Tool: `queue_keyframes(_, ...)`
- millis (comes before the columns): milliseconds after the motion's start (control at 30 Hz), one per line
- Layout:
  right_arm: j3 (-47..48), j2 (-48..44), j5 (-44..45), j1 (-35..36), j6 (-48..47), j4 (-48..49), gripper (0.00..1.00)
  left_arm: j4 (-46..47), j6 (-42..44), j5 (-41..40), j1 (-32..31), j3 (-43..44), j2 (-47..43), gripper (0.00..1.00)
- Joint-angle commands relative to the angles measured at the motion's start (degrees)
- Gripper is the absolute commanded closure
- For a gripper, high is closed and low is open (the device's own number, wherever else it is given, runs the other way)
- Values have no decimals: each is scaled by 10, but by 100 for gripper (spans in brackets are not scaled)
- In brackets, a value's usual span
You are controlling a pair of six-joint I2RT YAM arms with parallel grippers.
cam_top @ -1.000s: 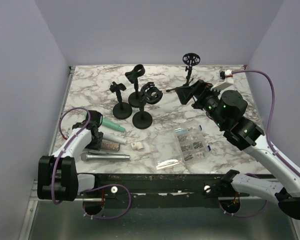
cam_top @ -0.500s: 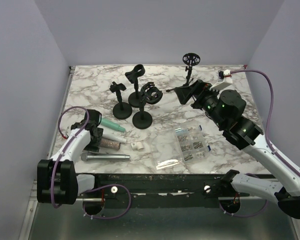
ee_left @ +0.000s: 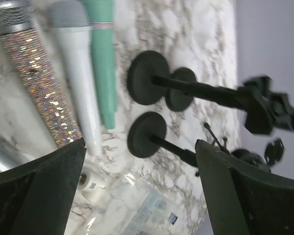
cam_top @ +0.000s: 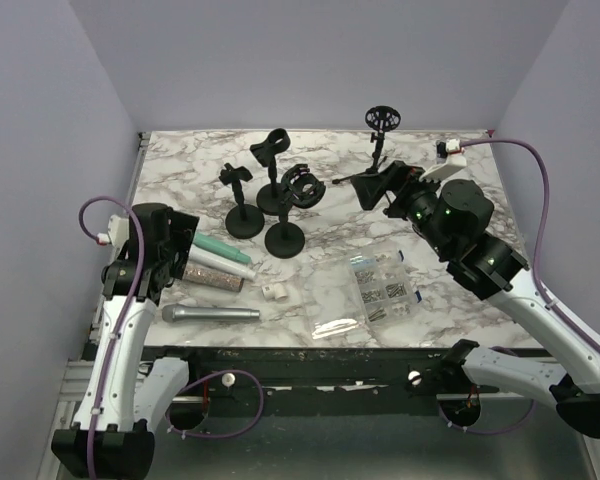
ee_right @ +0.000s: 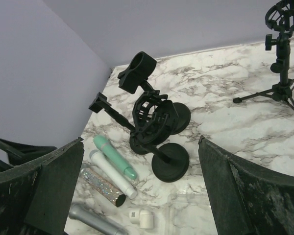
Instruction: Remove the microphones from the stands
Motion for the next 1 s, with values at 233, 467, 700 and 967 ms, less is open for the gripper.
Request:
queue_keyframes(233, 42, -81, 141, 2, -132, -103, 0, 368, 291, 331, 4, 86, -103, 1)
queue_keyframes(467, 96, -151, 242, 2, -167, -169, 0, 391, 396, 394, 4, 177, -108, 2)
queue_keyframes(700, 129, -223, 263, 2, -200, -158, 0, 425, 432, 402, 3, 184, -126, 2)
queue_keyframes(967, 120, -261, 256, 2, -216, -129, 0, 446, 415, 412, 4, 171, -120, 1)
